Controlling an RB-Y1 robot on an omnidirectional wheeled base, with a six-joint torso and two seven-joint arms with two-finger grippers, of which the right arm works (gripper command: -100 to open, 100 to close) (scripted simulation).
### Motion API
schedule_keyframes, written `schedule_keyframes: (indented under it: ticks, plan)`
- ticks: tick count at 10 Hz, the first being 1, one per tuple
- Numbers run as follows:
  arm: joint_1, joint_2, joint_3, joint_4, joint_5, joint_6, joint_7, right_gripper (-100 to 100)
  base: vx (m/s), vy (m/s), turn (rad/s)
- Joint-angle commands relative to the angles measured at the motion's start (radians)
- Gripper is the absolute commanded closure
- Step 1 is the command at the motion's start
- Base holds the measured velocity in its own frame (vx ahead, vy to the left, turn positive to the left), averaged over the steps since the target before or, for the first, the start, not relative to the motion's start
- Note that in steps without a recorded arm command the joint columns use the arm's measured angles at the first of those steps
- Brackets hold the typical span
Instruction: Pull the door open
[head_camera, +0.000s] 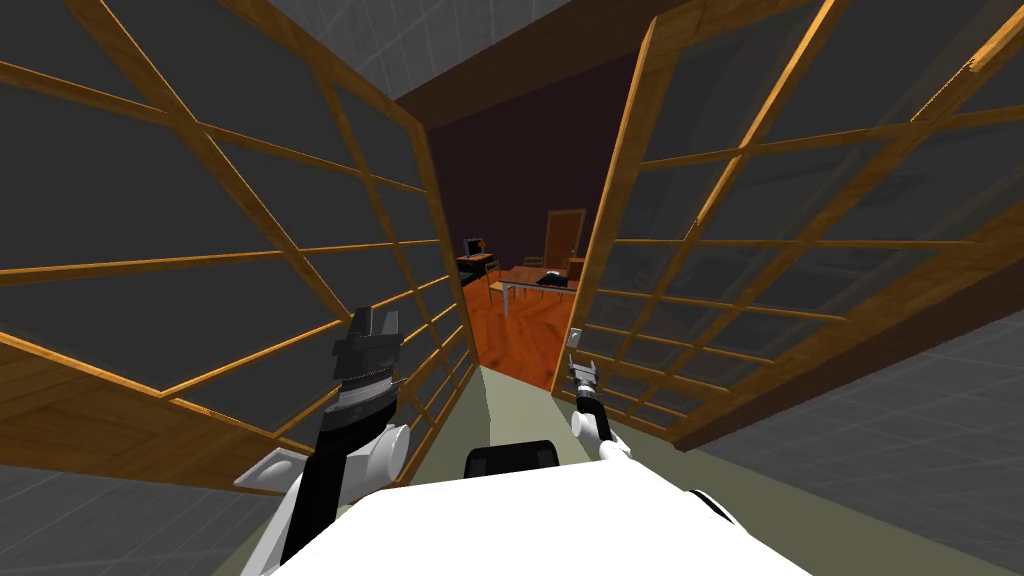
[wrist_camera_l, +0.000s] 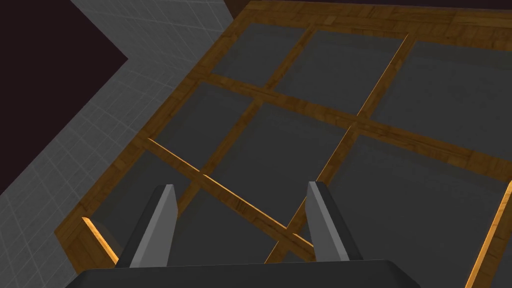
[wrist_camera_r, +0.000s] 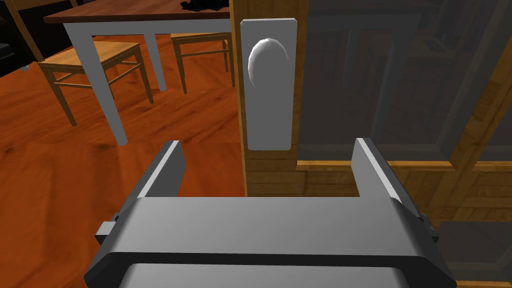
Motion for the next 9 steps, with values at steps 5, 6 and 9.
schedule_keyframes:
  ticks: [5,6,9]
  plan:
    - [0.047,-0.091,-0.006,0.023,-0.013,-0.018,-0.100,-100,0.190,-0.005,0.084]
    - [0.056,-0.110,-0.007,0.028,-0.015,-0.022,-0.120,-100,0.221,-0.012,0.120]
    - [0.071,-0.139,-0.009,0.035,-0.019,-0.028,-0.152,-100,0.170,-0.013,0.052]
